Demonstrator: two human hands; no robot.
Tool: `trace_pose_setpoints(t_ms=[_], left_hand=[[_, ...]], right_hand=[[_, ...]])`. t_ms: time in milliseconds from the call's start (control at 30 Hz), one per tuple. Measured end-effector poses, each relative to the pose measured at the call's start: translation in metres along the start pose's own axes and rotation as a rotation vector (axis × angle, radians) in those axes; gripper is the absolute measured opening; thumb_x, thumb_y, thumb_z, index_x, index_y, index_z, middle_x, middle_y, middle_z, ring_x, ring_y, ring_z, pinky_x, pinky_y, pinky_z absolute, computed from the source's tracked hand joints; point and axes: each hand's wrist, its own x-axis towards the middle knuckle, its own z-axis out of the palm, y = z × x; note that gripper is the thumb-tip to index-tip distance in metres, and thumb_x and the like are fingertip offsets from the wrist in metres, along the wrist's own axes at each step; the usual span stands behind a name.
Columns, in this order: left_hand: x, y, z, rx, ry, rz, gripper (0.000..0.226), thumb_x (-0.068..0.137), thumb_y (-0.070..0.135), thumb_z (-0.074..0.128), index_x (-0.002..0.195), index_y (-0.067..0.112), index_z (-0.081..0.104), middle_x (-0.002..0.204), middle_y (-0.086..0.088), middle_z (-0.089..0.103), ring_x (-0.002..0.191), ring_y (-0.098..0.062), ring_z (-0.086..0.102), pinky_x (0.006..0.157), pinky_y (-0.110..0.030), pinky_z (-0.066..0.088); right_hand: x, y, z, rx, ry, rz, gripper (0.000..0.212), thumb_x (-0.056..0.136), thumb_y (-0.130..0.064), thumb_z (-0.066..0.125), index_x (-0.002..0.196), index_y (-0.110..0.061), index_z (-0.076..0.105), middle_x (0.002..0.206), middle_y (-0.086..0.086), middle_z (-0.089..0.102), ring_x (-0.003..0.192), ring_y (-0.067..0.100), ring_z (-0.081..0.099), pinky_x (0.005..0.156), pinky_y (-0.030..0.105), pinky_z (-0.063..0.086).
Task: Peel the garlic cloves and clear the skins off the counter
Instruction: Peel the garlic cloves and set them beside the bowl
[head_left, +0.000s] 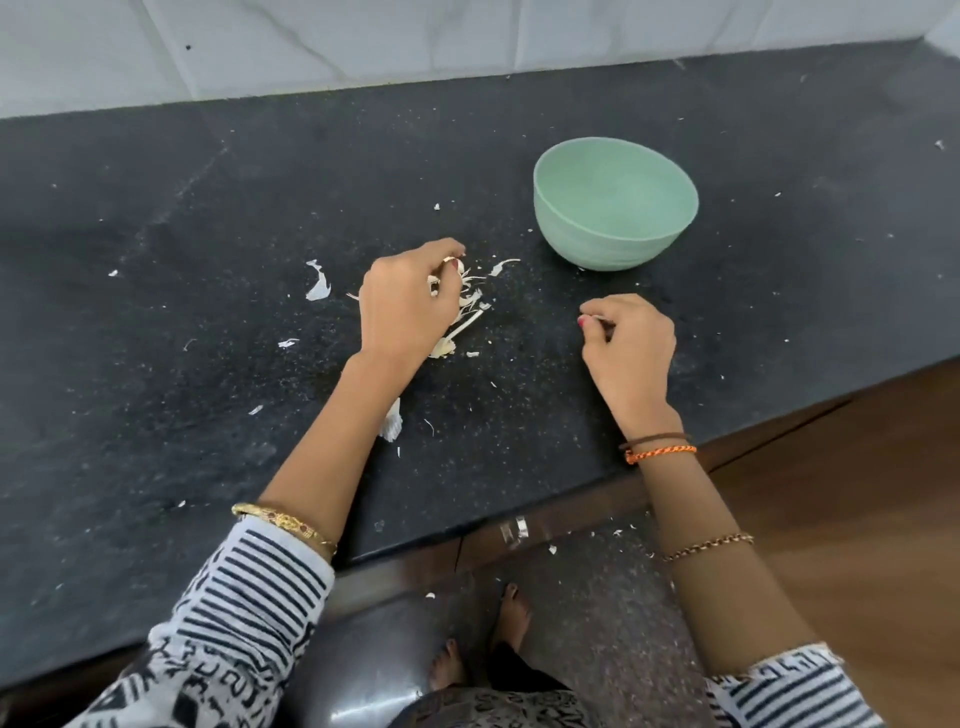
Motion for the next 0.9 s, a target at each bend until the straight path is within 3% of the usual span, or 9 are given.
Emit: trace_pose_setpoints(t_ms=[200,333,433,533,633,733,900], left_hand=[[-0.005,-0.005,0.001,-0.014,-0.037,-0.038,0.023,0.087,0.01,0.053,0.1,0.009,0.071,0.078,-0.008,0.072,0.049,-0.019,0.047,0.066,-0.035,0.05],[-0.005,-0.008,0.003,-0.065,-0.002,-0.031,0.024,0.084,0.011,0.052,0.099,0.008,0.071,0.082,-0.006,0.072,0.049,-0.013,0.045,0.061,-0.026,0.045],[-0.004,-0.012,0.002,-0.078,0.043,-0.053,0.022,0.083,0.009,0.055,0.099,0.009,0.072,0.086,-0.005,0.072,0.055,-0.003,0.045,0.064,-0.022,0.043],[0.0,-0.014,0.002,-0.05,0.028,-0.105,0.024,0.083,0.007,0.055,0.1,0.011,0.071,0.093,-0.004,0.071,0.064,-0.01,0.052,0.073,-0.029,0.048],[0.005,-0.016,0.0,-0.033,0.035,-0.164,0.026,0.081,0.007,0.053,0.098,0.014,0.072,0.092,0.0,0.07,0.068,-0.016,0.055,0.079,-0.034,0.049],[0.01,-0.021,-0.002,0.026,0.027,-0.183,0.023,0.084,0.012,0.054,0.098,0.015,0.072,0.096,0.0,0.071,0.085,-0.024,0.061,0.083,-0.037,0.048],[0.022,-0.028,-0.001,0.054,0.037,-0.213,0.022,0.085,0.008,0.055,0.099,0.012,0.071,0.085,-0.004,0.071,0.078,-0.027,0.061,0.083,-0.038,0.047]], right_hand=[[-0.005,0.002,0.002,-0.053,0.055,0.02,0.024,0.086,-0.011,0.06,0.109,-0.012,0.069,0.113,0.004,0.067,0.105,0.027,0.055,0.085,0.024,0.034],[-0.004,0.004,0.004,-0.02,0.147,-0.057,0.021,0.082,-0.016,0.063,0.1,-0.01,0.072,0.098,0.005,0.071,0.099,0.031,0.058,0.079,0.006,0.021],[-0.007,-0.005,0.002,0.052,0.231,-0.125,0.019,0.081,-0.018,0.063,0.094,-0.011,0.073,0.09,0.001,0.072,0.091,0.029,0.058,0.084,-0.003,0.021],[-0.011,-0.023,0.006,0.156,0.212,-0.156,0.018,0.08,-0.019,0.063,0.094,-0.013,0.073,0.085,-0.002,0.072,0.088,0.026,0.058,0.081,0.0,0.024],[-0.005,-0.044,0.018,0.207,0.064,-0.262,0.022,0.081,-0.015,0.059,0.098,-0.014,0.072,0.082,-0.001,0.071,0.086,0.025,0.057,0.074,0.01,0.029],[0.02,-0.057,0.031,0.181,-0.152,-0.312,0.026,0.083,-0.008,0.057,0.104,-0.016,0.071,0.093,0.001,0.072,0.094,0.025,0.059,0.082,0.022,0.04],[0.058,-0.066,0.047,0.097,-0.291,-0.3,0.037,0.085,0.002,0.049,0.111,-0.016,0.068,0.107,0.002,0.069,0.105,0.024,0.056,0.091,0.027,0.038]])
